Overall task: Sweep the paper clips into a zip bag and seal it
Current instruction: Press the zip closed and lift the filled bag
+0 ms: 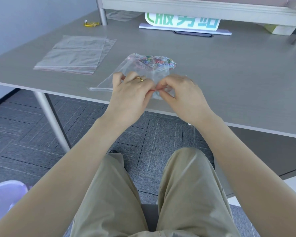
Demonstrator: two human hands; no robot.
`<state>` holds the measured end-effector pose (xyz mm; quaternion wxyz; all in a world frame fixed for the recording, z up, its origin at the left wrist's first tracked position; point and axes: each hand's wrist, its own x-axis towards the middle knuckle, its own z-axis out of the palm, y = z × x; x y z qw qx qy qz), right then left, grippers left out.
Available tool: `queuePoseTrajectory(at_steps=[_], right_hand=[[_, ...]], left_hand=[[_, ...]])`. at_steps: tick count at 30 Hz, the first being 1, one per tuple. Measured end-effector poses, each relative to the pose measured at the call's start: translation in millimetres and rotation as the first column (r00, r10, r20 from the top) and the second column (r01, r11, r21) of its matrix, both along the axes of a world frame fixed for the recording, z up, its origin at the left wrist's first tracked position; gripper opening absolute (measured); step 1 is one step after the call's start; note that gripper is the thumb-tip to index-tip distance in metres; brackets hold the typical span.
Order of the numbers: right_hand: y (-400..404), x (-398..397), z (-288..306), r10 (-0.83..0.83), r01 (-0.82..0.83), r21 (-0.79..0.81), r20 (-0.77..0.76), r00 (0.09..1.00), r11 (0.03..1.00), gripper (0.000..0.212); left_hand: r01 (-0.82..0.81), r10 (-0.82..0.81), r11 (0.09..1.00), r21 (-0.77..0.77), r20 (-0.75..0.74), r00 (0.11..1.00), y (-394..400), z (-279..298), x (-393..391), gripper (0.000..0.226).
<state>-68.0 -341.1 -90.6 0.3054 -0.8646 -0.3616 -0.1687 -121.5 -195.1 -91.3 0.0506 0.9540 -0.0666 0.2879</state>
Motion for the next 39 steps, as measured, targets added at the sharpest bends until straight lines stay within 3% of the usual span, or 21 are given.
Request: queuePoseTrajectory(at_steps=[7,23,28,39], right_hand=[[-2,6,3,-0.018,0.023,-0.067,0.076,0.997,0.997,0.009],[-7,3,0,0.092,-0.091,0.026,-0.028,0.995,0.996,0.006],[-14,5,1,0.056,-0.047,0.087,-0.112,0.992,0.995,0.005],[-16,1,3,-0.028,0.037,0.077,-0.108,0.994,0.996,0.005]], left_hand=[[-0.049,0.050,0.996,-0.071,0.011,0.999,6,-2,-2,0.018],[-0.024,0.025,0.999,-0.048,0.015,1.000,-2,-2,-5,0.014],[-0.029,0.031,0.998,-0.061,0.019,0.999,4,1,-5,0.016],[0.005,0.001,0.995,-0.100,0.055,0.999,-2,5,-7,0.014]])
